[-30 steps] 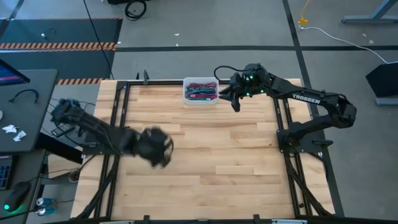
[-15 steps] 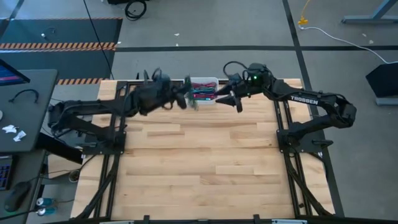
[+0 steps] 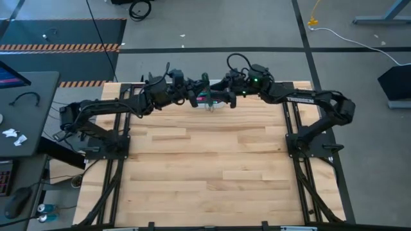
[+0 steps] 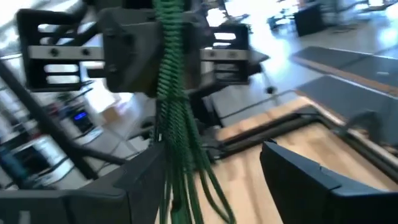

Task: Pick and place USB-C Cables
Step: Put the green charger cable into the white bin

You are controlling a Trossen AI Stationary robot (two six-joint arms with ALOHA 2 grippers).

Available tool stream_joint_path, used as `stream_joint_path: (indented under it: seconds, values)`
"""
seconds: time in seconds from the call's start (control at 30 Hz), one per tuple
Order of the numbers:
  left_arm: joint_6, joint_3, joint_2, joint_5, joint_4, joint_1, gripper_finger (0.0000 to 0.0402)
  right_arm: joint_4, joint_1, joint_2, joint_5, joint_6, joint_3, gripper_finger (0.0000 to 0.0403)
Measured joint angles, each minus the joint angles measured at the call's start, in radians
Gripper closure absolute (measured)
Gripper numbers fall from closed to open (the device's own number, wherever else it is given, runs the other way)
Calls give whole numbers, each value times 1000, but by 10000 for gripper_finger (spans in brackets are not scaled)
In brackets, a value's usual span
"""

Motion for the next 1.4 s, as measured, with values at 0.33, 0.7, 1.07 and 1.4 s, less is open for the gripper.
stream_joint_path:
  seconds: [0.33,0.7,1.07,1.4]
  values:
    - [11,0,3,7,6,25,366,56,7,107,-149,-47,115,245]
    - [86,0,-90,73,-263,89,309,-264,-46,113,-1,-215,252,380]
    - [-21,82,-363,-113,-1238,129,225,-861,-99,484,363,-909,664,381]
    - [-99,83,-405,-167,-1254,129,247,-1021,-106,699,537,-1068,724,363]
